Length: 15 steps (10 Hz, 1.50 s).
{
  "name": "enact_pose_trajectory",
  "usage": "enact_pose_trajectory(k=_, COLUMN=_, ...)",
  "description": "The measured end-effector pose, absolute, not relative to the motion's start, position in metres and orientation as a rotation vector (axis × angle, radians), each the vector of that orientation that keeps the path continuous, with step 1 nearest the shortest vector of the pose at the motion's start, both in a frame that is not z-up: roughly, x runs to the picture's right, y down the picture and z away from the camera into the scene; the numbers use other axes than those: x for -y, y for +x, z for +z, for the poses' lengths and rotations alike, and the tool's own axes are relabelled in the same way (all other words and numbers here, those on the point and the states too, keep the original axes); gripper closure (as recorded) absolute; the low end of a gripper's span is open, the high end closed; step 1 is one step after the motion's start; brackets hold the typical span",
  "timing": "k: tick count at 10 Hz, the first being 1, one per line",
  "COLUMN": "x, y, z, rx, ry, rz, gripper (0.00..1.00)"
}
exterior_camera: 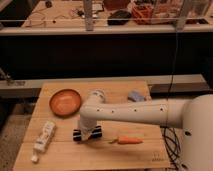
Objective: Place the eraser in the ceramic cup
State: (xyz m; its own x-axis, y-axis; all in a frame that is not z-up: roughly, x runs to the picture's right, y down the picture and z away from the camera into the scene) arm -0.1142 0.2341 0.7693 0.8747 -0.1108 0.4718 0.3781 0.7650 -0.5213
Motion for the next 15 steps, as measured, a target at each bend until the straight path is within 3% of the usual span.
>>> enact_pose_trajectory(k=1, x=-0.228, y=-0.113, z=0.766, rx=0.434, ry=-0.652, rz=-0.275, gripper=0.84)
enact_pose_trajectory(k=4, x=-0.212, y=-0.114, z=0.758, rx=0.436, ry=-0.66, rz=-0.287, gripper=0.94)
enact_pose_trajectory(k=7, x=-0.211, y=-0.113, z=0.764, rx=0.449, ry=-0.664, rz=-0.292, gripper=0.81)
enact_pose_trajectory(k=10, x=-0.188, y=-0.113, z=0.755, rx=0.461, ry=-0.658, rz=-0.3, gripper=0.97)
enact_pose_trajectory(k=15, x=-0.168, y=-0.123, z=0.75, rx=0.512, ry=-0.647, rz=-0.337, gripper=0.97)
